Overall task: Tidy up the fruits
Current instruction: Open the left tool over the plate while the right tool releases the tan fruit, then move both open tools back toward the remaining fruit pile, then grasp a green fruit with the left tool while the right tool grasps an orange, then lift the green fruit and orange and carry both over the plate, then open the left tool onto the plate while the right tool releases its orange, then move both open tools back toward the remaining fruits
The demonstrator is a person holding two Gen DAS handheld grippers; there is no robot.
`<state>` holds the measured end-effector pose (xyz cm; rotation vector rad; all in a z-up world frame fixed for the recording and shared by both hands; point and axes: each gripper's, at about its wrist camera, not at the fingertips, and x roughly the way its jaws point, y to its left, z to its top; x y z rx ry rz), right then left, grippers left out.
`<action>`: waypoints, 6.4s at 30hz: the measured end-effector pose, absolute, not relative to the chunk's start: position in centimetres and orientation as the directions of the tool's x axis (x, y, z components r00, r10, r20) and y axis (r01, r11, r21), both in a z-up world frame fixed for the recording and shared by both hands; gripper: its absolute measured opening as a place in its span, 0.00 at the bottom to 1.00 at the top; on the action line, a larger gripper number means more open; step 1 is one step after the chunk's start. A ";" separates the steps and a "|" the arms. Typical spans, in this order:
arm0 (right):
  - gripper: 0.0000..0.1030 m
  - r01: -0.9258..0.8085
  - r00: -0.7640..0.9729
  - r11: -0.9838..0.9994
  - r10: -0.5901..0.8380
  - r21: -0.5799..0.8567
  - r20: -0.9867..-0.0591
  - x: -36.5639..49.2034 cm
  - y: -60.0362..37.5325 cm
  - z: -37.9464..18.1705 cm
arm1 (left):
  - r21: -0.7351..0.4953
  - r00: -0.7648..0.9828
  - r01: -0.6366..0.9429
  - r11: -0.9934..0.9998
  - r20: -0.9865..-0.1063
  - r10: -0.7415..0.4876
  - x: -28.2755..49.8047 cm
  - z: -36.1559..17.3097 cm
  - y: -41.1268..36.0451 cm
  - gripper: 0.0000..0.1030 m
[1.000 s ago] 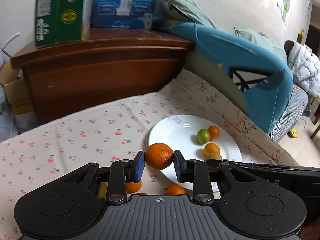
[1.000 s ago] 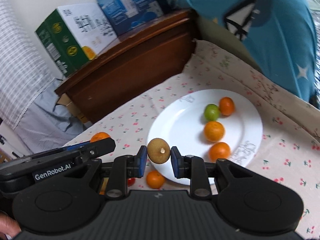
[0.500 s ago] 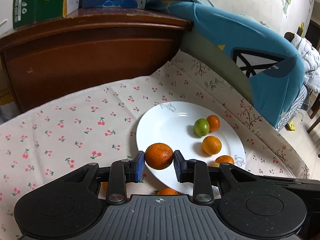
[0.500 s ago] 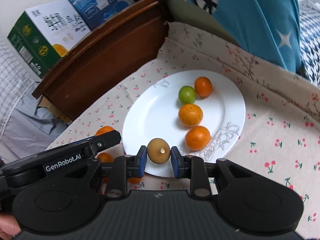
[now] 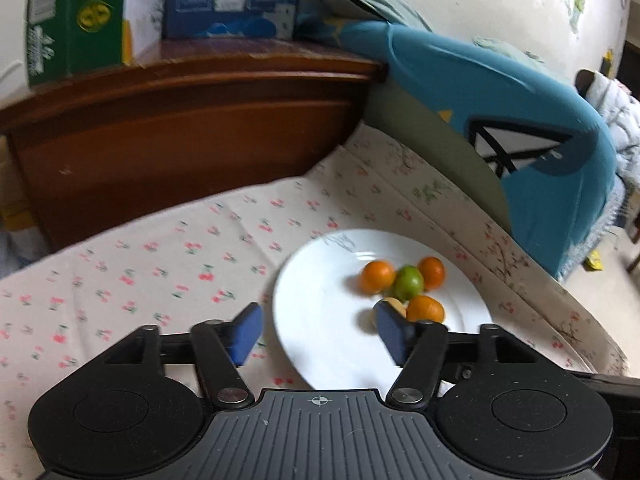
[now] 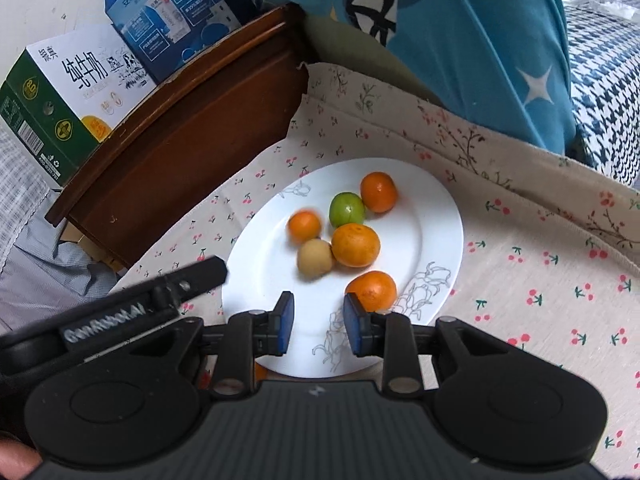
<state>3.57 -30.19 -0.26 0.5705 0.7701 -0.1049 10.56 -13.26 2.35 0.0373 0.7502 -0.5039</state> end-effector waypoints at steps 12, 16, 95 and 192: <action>0.32 0.215 0.735 0.883 0.135 0.417 -0.665 3.2 -28.6 0.9 | -0.094 0.667 0.378 0.921 -0.662 -0.341 9.0 4.7 -10.2 0.83; 0.32 0.177 0.740 0.896 0.152 0.407 -0.655 2.9 -27.9 1.3 | -0.098 0.679 0.346 0.933 -0.660 -0.321 8.4 5.3 -8.4 0.83; 0.27 0.134 0.708 0.913 0.184 0.386 -0.682 3.8 -22.7 -3.5 | -0.014 0.536 0.594 0.805 -0.739 -0.408 4.6 -3.3 -1.5 0.27; 0.34 0.195 0.733 0.890 0.146 0.412 -0.664 4.7 -30.8 2.8 | -0.190 0.651 0.398 0.897 -0.630 -0.423 11.0 5.3 -9.1 0.79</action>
